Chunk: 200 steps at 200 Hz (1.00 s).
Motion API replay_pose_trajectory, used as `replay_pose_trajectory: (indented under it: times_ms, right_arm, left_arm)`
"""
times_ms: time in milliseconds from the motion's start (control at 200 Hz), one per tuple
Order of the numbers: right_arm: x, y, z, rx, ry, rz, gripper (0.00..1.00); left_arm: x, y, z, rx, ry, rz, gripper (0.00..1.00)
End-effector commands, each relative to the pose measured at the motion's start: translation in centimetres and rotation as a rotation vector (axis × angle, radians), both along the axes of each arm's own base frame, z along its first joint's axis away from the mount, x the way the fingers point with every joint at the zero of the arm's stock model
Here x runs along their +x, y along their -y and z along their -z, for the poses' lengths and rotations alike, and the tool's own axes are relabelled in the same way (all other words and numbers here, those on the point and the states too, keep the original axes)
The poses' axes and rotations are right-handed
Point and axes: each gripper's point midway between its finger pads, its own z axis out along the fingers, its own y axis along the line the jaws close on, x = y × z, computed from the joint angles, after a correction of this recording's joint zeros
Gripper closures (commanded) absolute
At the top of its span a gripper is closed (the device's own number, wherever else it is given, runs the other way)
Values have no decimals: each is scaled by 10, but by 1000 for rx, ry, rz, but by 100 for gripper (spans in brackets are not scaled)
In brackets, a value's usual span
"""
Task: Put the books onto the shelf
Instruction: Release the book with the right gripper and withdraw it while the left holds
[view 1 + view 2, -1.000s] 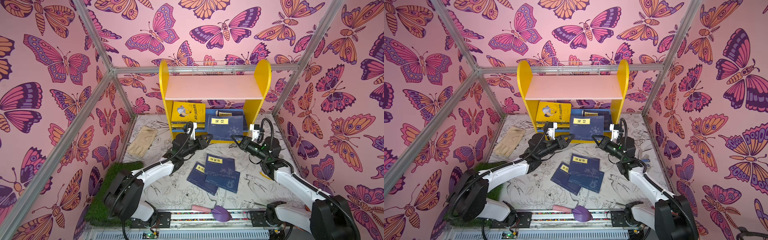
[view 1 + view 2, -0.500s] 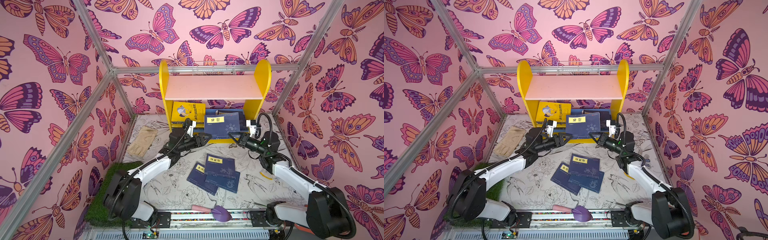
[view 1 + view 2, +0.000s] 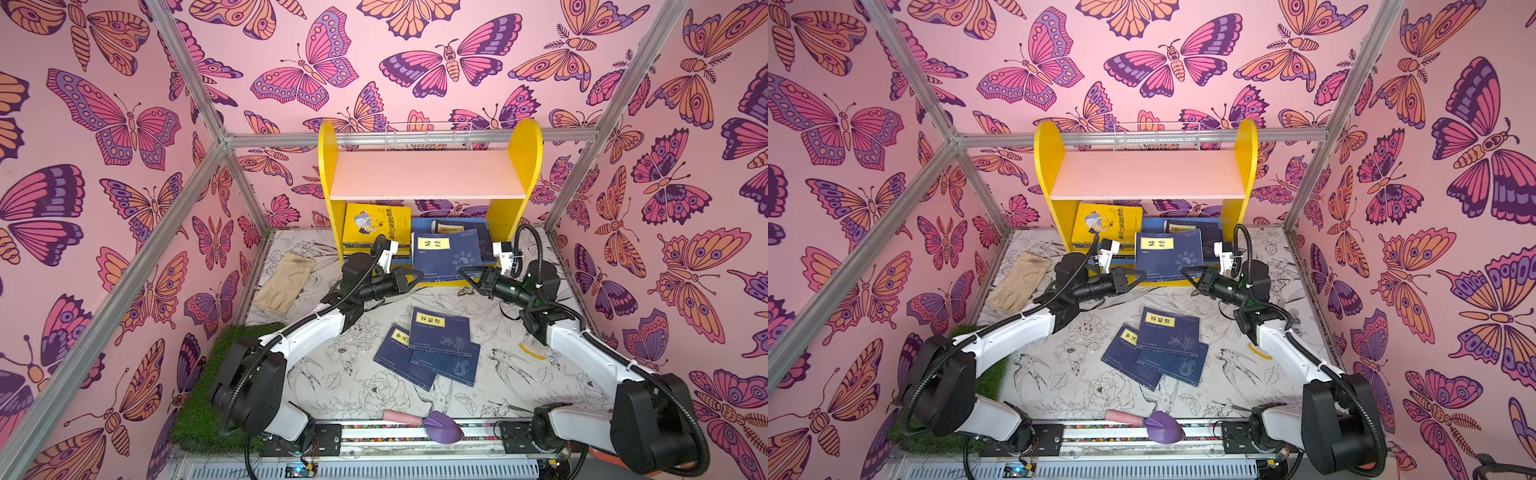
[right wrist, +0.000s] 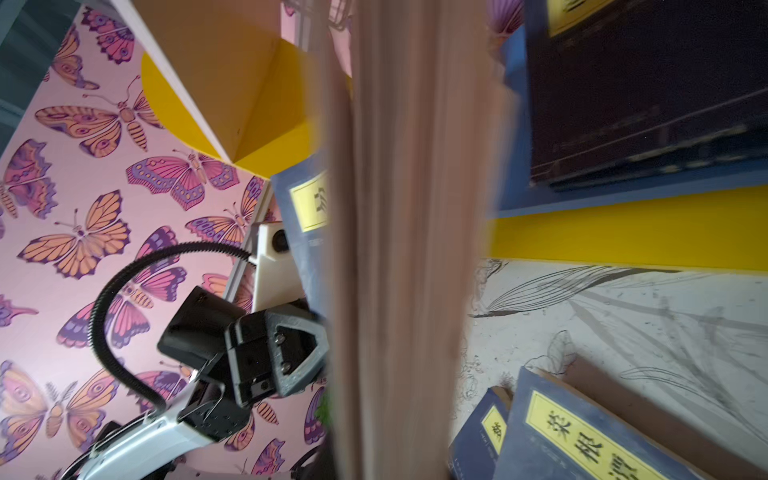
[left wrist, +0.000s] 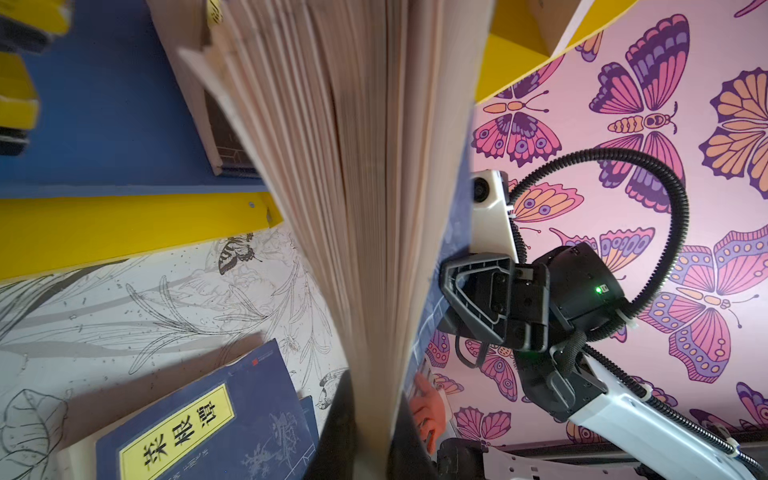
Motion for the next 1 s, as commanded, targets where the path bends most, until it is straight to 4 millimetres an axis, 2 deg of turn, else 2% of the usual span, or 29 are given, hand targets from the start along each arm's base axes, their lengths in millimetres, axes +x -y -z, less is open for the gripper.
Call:
replay_pose_trajectory:
  times_ms: [0, 70, 155, 276, 461, 837, 997]
  right_arm:
    - [14, 39, -3, -47, -10, 177, 61]
    - [20, 76, 17, -98, -86, 349, 57]
    - [14, 118, 47, -179, -209, 507, 57]
    - [4, 144, 68, -197, -288, 571, 58]
    - [-2, 145, 77, -202, -313, 555, 59]
    - [2, 134, 82, -197, -331, 477, 61]
    - [3, 129, 81, -190, -326, 441, 61]
  left_arm:
    - [1, 18, -8, 26, 70, 3, 100]
    - [6, 28, -11, 37, 92, -17, 100]
    - [19, 36, -13, 56, 105, -55, 100]
    - [39, 47, -17, 71, 130, -96, 100]
    - [67, 62, -17, 113, 156, -122, 100]
    - [99, 82, 13, 200, 93, -117, 100]
    - [113, 84, 22, 197, 66, -133, 100]
